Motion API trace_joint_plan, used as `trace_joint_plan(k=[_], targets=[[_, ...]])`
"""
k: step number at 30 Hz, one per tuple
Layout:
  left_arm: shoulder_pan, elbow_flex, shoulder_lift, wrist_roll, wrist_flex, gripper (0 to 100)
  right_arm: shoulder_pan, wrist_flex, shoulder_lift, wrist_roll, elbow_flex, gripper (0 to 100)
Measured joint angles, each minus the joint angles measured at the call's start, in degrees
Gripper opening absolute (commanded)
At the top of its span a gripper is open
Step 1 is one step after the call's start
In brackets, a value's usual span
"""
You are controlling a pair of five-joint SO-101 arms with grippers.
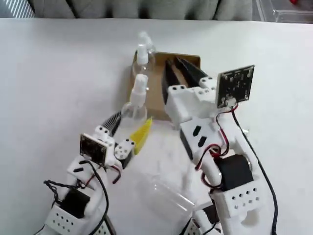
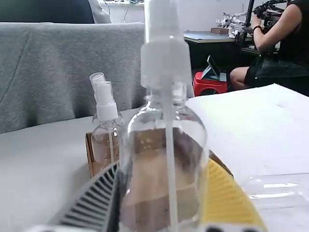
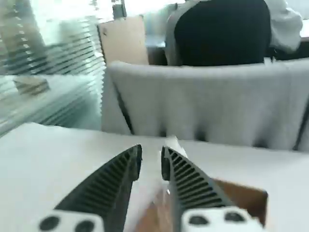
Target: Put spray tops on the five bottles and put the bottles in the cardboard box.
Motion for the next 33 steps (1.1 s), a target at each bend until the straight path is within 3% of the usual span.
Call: trace_joint_plan(k=[6, 9, 14, 20, 23, 28, 33], targets=[[0.0, 0.0, 0.0, 0.0, 0.0, 2, 3.43, 14.77, -2.2, 0.09, 7.12, 5.0], [-1.14, -0.62, 0.0, 0.88, 1.32, 2, 3.52, 17.23, -2.37, 3.78, 10.99, 5.1], [-5.27, -7.56, -0.09, 7.91, 11.25, 2, 3.43, 17.23, -2.37, 8.97, 17.58, 5.2], [-8.62, -13.98, -0.09, 8.44, 22.77, 2, 1.14, 17.23, -2.46, 10.02, 21.71, 5.0], [-13.27, -14.77, -0.09, 8.18, 27.25, 2, 1.85, 20.31, -2.55, 14.51, 21.71, 4.8], [-19.69, -14.77, 1.23, 6.42, 29.8, 2, 12.22, 26.46, -2.64, 29.63, 23.82, 4.8], [-20.66, -15.74, 14.59, 5.19, 29.8, 2, 28.31, 26.64, -2.73, 32.0, 26.55, 5.2]])
